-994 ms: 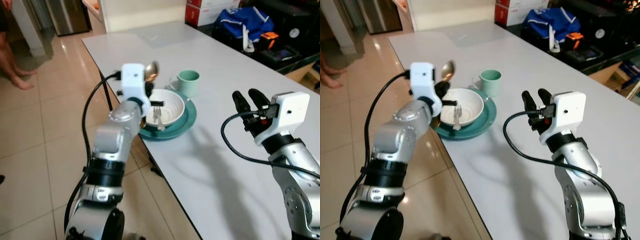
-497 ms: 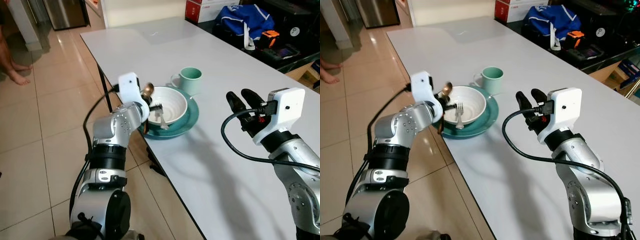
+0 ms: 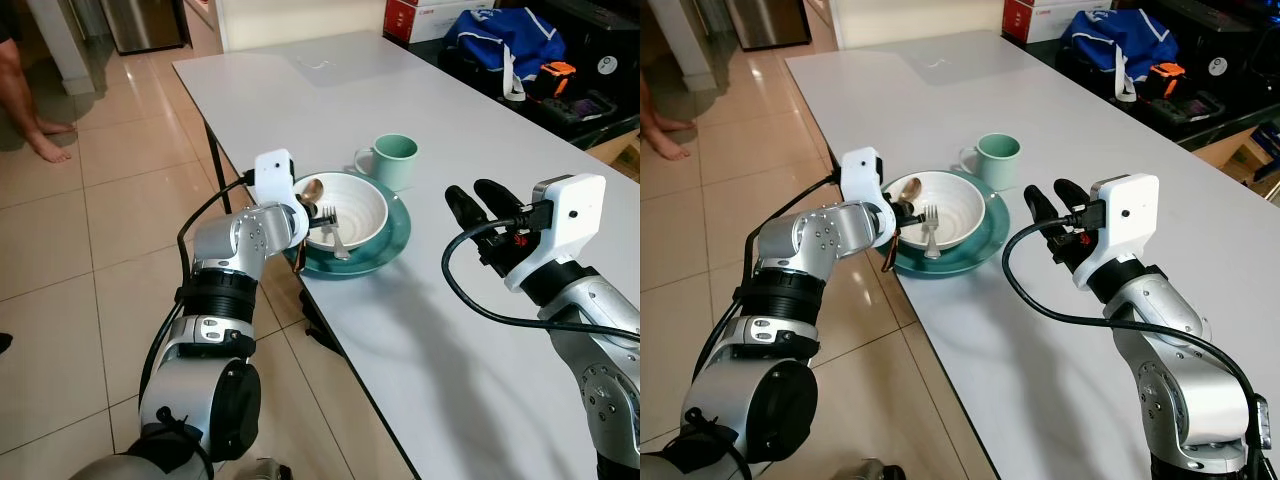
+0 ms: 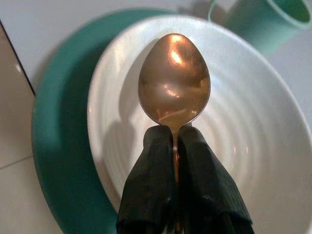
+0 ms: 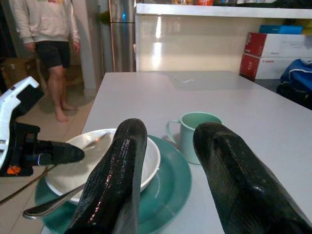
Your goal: Setting the table
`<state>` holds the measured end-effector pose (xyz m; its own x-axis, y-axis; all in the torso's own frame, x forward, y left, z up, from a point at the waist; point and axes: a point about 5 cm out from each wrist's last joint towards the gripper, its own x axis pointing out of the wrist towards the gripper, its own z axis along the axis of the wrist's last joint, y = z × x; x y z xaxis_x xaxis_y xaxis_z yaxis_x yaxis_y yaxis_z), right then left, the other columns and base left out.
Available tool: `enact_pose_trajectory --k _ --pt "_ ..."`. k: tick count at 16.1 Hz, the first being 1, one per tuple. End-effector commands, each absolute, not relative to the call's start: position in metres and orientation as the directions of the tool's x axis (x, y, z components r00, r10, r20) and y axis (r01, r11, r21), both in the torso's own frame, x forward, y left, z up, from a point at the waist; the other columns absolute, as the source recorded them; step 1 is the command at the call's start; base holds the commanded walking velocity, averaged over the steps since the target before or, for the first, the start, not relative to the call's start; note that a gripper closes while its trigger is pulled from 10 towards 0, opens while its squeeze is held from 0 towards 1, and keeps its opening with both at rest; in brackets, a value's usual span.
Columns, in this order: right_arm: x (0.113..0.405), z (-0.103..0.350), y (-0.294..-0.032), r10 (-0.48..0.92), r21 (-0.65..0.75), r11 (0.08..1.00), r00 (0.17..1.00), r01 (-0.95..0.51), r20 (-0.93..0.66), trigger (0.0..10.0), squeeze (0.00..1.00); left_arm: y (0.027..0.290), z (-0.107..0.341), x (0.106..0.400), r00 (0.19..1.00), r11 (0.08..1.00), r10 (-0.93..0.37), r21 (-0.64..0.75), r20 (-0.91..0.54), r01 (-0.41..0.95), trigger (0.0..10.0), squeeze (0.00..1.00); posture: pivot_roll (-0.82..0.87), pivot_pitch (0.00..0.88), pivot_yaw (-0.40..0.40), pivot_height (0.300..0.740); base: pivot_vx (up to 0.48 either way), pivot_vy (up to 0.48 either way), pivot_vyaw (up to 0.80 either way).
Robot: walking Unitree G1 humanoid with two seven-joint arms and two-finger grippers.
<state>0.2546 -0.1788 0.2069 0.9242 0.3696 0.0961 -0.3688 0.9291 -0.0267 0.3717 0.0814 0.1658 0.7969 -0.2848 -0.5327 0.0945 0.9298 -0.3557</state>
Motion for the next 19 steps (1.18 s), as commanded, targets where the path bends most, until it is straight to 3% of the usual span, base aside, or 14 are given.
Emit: enact_pose_trajectory --k 1,4,7,10,19 --pt "0.254 0.216 -0.175 0.392 -0.036 0.92 0.912 -0.391 0.123 10.0 0.0 0.076 0.171 0.373 0.782 0.927 -0.316 -0.35 -0.537 0.135 10.0 0.0 -0.08 0.003 -0.001 0.74 0.0 0.0 0.0" --pt "0.249 0.217 -0.169 0.475 -0.001 0.879 0.873 -0.478 0.115 10.0 0.0 0.077 0.169 0.375 0.761 0.938 -0.316 -0.305 -0.566 0.162 10.0 0.0 -0.07 0.006 0.012 0.74 0.0 0.0 0.0" --pt "0.235 0.218 -0.166 0.63 -0.047 0.776 0.774 -0.629 0.066 10.0 0.0 0.078 0.172 0.378 0.767 0.942 -0.314 -0.287 -0.559 0.177 10.0 0.0 -0.07 0.008 0.021 0.74 0.0 0.0 0.0" --pt "0.222 0.197 -0.178 0.696 -0.115 0.671 0.675 -0.733 -0.243 10.0 0.0 0.078 0.176 0.383 0.762 0.943 -0.322 -0.258 -0.563 0.208 10.0 0.0 -0.08 0.014 0.043 0.74 0.0 0.0 0.0" --pt "0.223 0.189 -0.189 0.668 -0.076 0.686 0.669 -0.723 -0.327 10.0 0.0 0.071 0.179 0.388 0.742 0.933 -0.359 -0.248 -0.566 0.262 10.0 0.0 -0.08 0.024 0.045 0.74 0.0 0.0 0.0"
